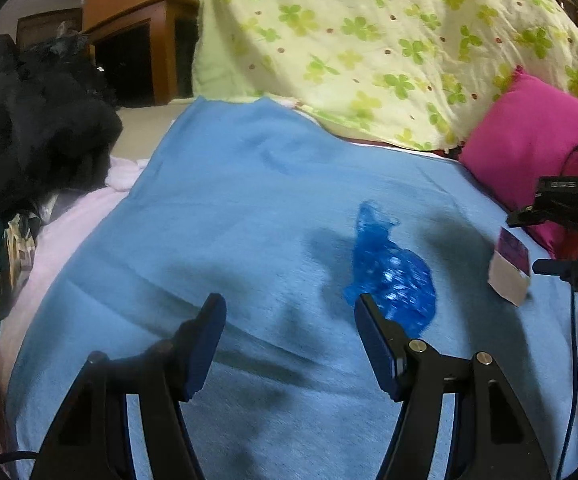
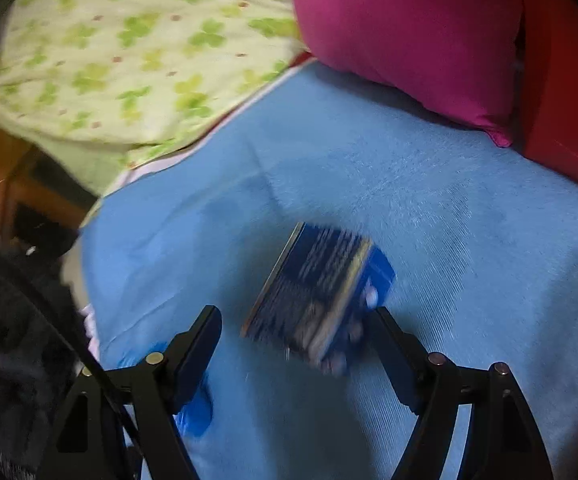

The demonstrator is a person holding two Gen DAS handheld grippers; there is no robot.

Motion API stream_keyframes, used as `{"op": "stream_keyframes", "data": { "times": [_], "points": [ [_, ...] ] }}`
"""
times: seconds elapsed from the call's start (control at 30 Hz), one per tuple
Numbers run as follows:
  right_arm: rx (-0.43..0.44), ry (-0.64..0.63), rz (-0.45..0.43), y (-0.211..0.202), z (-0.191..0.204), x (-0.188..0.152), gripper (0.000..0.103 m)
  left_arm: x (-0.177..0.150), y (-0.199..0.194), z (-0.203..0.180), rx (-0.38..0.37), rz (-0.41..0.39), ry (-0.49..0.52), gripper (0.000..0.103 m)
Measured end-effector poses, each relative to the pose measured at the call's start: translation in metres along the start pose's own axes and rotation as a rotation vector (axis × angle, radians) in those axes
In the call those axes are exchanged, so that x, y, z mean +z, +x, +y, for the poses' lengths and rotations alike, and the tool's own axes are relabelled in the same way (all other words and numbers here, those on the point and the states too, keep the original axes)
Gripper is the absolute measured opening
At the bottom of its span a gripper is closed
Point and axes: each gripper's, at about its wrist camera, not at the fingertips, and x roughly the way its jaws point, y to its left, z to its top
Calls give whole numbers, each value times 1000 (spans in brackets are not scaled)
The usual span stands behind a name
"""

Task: Collect trash
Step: 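Grasp the blue plastic bag with the left tool while the right tool grasps the blue-and-white box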

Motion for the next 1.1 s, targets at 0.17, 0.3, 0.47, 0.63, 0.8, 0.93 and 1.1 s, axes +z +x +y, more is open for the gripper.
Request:
{"op": "stream_keyframes", "data": {
  "times": [0.17,0.3,0.47,0.63,0.8,0.93,1.1],
  "points": [
    [-167,-34,46,37,21,11,80,4,5,1,7,-13,21,68],
    [-264,-98,57,52,30,6,83,6,10,1,-8,-4,27,68],
    [-292,-199,35,53,33,2,82,9,10,0,-50,-12,15,68],
    [-267,-294,21,38,20,-10,66,12,7,-14,-123,-34,30,74],
    [-178,-346,-2,5,0,-42,66,17,13,-31,-190,-19,38,78],
    [-88,-356,-41,-28,-26,-75,66,18,32,-43,-187,32,50,78],
    [-5,-343,-66,-58,-51,-106,66,18,55,-50,-199,87,33,78]
  ]
}}
